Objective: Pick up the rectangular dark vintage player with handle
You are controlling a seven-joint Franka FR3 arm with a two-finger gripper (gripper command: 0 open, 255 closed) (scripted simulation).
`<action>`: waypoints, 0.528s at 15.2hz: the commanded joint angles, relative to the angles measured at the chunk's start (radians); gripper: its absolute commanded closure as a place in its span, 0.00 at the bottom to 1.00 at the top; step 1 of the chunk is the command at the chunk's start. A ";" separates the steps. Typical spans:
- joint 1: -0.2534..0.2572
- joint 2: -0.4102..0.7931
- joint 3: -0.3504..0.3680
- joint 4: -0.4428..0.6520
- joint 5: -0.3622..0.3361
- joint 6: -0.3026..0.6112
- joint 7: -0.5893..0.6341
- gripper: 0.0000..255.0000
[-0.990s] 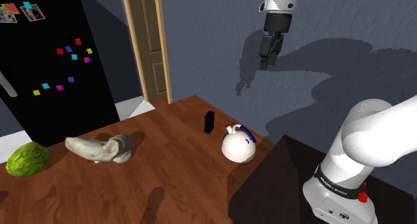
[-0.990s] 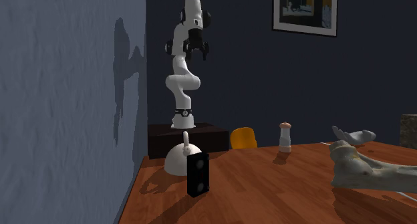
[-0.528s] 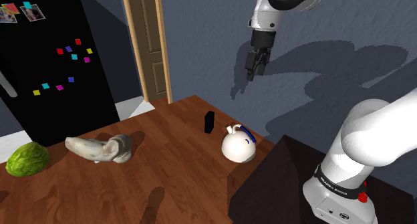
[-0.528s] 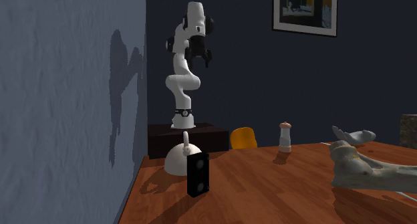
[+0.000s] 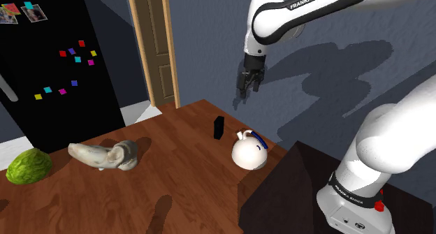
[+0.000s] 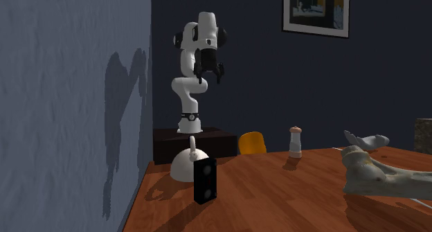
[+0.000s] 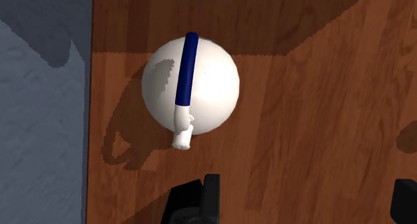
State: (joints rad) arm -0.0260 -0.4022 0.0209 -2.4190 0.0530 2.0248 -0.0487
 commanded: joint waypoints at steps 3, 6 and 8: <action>-0.013 0.138 0.006 0.009 -0.016 0.140 0.032 0.00; -0.022 0.248 0.010 0.039 -0.033 0.226 0.061 0.00; -0.027 0.323 0.010 0.066 -0.045 0.279 0.082 0.00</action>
State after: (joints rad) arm -0.0518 -0.1148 0.0281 -2.3735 0.0141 2.2840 0.0186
